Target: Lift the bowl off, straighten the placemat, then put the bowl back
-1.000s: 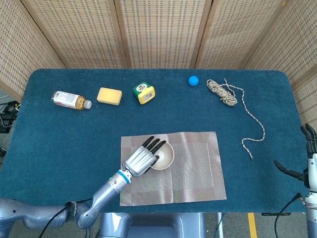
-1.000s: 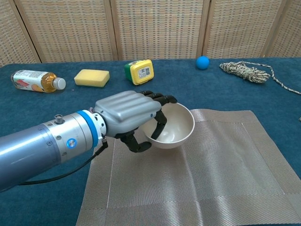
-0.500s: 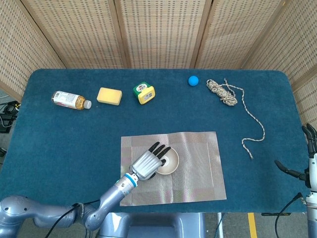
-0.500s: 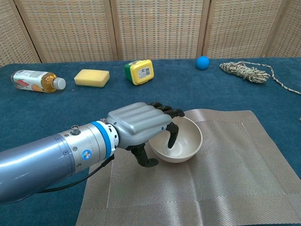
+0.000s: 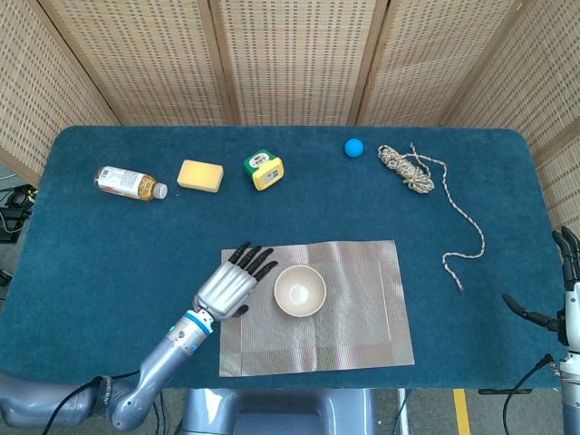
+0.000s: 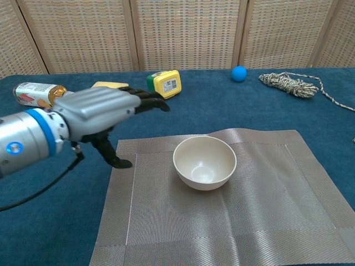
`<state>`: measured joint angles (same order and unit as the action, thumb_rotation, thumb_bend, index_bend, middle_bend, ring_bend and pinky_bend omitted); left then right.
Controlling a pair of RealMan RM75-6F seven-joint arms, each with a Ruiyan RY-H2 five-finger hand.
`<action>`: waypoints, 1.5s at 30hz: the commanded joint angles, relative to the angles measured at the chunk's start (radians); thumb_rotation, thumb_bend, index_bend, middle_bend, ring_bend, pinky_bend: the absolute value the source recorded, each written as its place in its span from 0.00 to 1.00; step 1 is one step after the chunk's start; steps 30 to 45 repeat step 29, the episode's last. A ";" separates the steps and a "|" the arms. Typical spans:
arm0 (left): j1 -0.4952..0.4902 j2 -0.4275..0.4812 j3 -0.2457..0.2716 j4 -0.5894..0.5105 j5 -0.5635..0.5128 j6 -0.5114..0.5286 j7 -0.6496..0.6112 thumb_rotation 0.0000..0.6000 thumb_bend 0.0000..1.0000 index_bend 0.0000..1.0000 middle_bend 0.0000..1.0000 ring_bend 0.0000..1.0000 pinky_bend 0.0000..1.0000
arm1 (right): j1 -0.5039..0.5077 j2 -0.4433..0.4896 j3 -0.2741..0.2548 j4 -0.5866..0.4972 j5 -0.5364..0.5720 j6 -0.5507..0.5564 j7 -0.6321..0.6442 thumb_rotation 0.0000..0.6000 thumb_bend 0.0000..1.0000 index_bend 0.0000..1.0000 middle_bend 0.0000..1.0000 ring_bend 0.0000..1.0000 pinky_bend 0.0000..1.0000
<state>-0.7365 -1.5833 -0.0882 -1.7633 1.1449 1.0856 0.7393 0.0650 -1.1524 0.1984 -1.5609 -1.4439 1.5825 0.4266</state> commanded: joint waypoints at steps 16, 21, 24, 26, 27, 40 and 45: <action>0.396 0.308 0.167 0.081 0.267 0.446 -0.431 1.00 0.19 0.04 0.00 0.00 0.00 | 0.014 0.065 -0.080 -0.066 -0.047 -0.093 -0.196 1.00 0.22 0.04 0.00 0.00 0.00; 0.451 0.322 0.182 0.117 0.290 0.497 -0.456 1.00 0.18 0.00 0.00 0.00 0.00 | 0.019 0.076 -0.097 -0.082 -0.053 -0.115 -0.251 1.00 0.22 0.04 0.00 0.00 0.00; 0.492 0.342 0.192 0.131 0.294 0.520 -0.477 1.00 0.18 0.00 0.00 0.00 0.00 | 0.023 0.084 -0.108 -0.100 -0.055 -0.128 -0.319 1.00 0.22 0.03 0.00 0.00 0.00; 0.513 0.350 0.194 0.136 0.293 0.533 -0.484 1.00 0.16 0.00 0.00 0.00 0.00 | 0.024 0.084 -0.112 -0.108 -0.059 -0.130 -0.346 1.00 0.22 0.02 0.00 0.00 0.00; 0.521 0.353 0.195 0.141 0.297 0.538 -0.488 1.00 0.16 0.00 0.00 0.00 0.00 | 0.024 0.082 -0.114 -0.113 -0.060 -0.130 -0.356 1.00 0.22 0.02 0.00 0.00 0.00; 0.535 0.357 0.191 0.148 0.298 0.543 -0.498 1.00 0.15 0.00 0.00 0.00 0.00 | 0.025 0.079 -0.117 -0.117 -0.061 -0.132 -0.369 1.00 0.22 0.01 0.00 0.00 0.00; 0.535 0.357 0.191 0.148 0.298 0.543 -0.498 1.00 0.15 0.00 0.00 0.00 0.00 | 0.025 0.079 -0.117 -0.117 -0.061 -0.132 -0.369 1.00 0.22 0.01 0.00 0.00 0.00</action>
